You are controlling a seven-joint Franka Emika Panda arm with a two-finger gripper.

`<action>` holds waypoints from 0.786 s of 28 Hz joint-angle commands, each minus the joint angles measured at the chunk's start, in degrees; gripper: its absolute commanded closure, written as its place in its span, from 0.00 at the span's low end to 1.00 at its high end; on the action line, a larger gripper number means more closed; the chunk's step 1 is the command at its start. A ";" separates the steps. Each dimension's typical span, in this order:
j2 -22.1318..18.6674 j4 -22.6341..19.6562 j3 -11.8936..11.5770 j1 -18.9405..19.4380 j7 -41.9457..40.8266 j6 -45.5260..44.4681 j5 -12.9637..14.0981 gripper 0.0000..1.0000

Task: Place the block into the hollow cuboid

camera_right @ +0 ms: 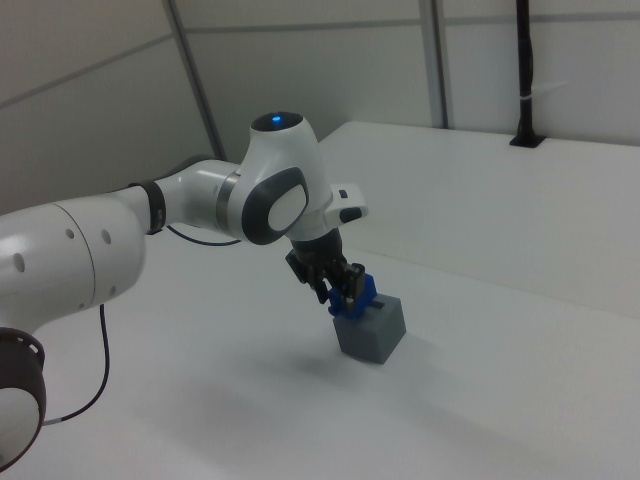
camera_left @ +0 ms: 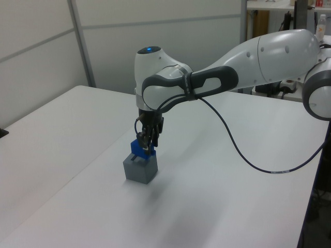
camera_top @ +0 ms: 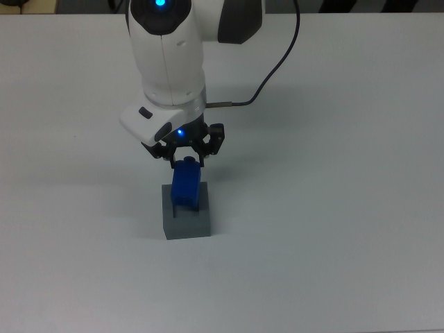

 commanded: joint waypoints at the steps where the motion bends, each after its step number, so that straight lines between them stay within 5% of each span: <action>1: 0.29 0.46 -0.07 -0.15 -1.65 1.48 0.21 0.59; 22: -1.73 -2.61 0.01 2.48 -1.47 -14.34 -0.40 0.58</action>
